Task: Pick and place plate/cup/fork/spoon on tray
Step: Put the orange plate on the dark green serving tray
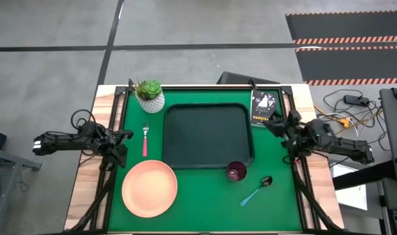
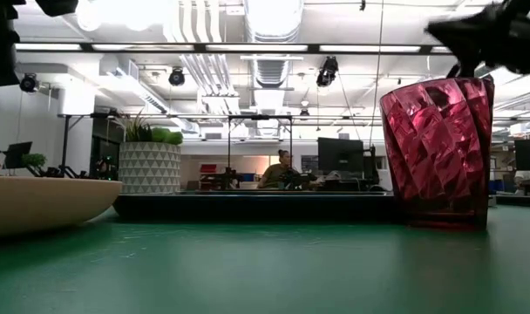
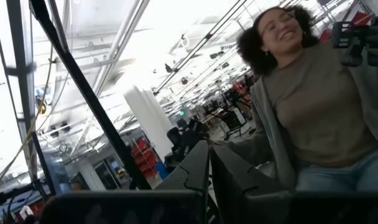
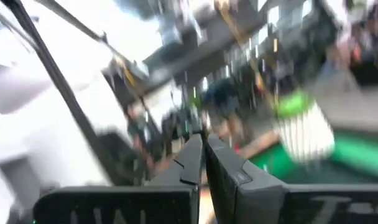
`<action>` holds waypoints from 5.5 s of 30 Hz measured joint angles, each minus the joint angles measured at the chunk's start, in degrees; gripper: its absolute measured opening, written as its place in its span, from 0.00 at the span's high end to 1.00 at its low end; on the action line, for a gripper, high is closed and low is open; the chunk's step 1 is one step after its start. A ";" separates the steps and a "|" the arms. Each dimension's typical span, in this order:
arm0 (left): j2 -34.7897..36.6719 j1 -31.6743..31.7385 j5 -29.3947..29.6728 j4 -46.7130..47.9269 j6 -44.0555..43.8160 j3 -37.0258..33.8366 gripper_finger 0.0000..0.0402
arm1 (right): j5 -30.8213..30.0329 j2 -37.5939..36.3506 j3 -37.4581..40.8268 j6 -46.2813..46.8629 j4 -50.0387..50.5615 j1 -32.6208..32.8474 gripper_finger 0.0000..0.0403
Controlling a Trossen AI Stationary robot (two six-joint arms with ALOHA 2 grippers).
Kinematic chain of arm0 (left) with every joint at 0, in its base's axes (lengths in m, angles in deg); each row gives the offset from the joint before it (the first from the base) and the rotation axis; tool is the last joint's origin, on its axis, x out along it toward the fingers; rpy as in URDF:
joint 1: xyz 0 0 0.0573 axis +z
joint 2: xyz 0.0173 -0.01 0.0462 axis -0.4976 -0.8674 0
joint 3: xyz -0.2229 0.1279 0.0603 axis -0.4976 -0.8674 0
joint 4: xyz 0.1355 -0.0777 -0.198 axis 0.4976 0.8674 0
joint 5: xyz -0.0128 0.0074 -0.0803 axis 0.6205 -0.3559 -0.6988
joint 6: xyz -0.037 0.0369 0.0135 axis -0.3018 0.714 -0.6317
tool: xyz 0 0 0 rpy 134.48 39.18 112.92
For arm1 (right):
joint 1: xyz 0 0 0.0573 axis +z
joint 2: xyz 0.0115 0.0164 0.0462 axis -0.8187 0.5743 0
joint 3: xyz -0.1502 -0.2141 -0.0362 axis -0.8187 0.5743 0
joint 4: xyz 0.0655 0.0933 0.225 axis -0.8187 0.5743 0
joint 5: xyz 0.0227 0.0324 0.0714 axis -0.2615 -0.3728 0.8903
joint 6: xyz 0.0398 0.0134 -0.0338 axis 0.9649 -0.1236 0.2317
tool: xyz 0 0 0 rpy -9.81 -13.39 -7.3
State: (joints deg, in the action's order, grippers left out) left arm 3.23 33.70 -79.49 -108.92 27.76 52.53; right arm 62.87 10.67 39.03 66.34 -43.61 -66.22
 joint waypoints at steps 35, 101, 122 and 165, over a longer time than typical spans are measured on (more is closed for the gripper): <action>-13.36 -0.28 23.27 -23.82 -12.72 0.59 1.00 | 11.72 10.72 -2.72 -29.68 -33.04 0.00 0.98; -87.25 -38.36 44.08 69.20 -109.28 67.48 1.00 | 21.02 27.07 -13.11 -24.47 -28.48 10.88 0.98; -88.25 -39.13 45.80 75.23 -102.12 65.88 0.96 | 21.04 26.08 -13.16 -23.17 -28.35 10.88 0.98; -95.07 -40.47 50.12 74.12 -86.45 66.86 0.83 | 21.02 26.12 -12.94 -22.47 -26.94 10.88 0.98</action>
State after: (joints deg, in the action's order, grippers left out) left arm -91.85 -6.78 -29.37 -34.80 -58.70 119.39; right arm 83.89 36.79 26.09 43.86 -70.55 -55.34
